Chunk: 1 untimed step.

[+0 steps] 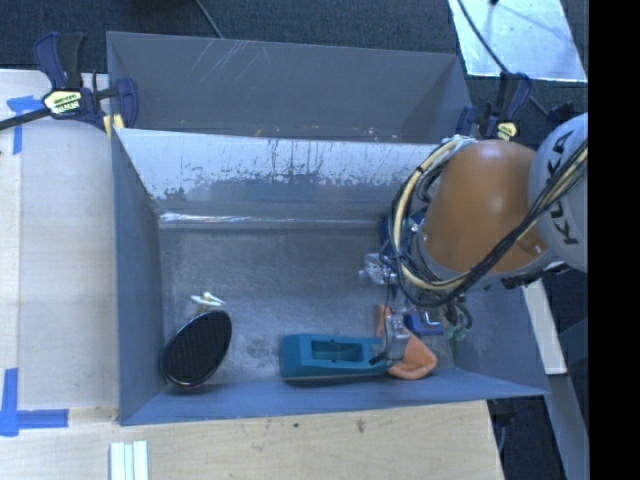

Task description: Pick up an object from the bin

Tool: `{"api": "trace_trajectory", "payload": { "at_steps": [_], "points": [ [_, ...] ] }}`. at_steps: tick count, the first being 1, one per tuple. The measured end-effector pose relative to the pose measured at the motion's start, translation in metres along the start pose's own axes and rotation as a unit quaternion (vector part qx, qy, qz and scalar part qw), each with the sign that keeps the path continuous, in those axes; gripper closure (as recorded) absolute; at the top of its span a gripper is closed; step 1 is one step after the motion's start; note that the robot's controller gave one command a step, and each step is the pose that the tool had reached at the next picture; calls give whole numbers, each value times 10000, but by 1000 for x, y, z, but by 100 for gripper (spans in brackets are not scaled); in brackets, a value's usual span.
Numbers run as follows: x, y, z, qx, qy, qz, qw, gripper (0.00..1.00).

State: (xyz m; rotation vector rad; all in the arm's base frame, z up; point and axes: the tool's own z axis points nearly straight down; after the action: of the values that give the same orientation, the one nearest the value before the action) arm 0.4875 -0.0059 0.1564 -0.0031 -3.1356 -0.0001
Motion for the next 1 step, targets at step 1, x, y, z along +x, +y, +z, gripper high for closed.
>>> {"api": "trace_trajectory", "payload": {
  "at_steps": [1],
  "points": [
    [-2,0,-4,1,-43,0,10000,0]
  ]
}}
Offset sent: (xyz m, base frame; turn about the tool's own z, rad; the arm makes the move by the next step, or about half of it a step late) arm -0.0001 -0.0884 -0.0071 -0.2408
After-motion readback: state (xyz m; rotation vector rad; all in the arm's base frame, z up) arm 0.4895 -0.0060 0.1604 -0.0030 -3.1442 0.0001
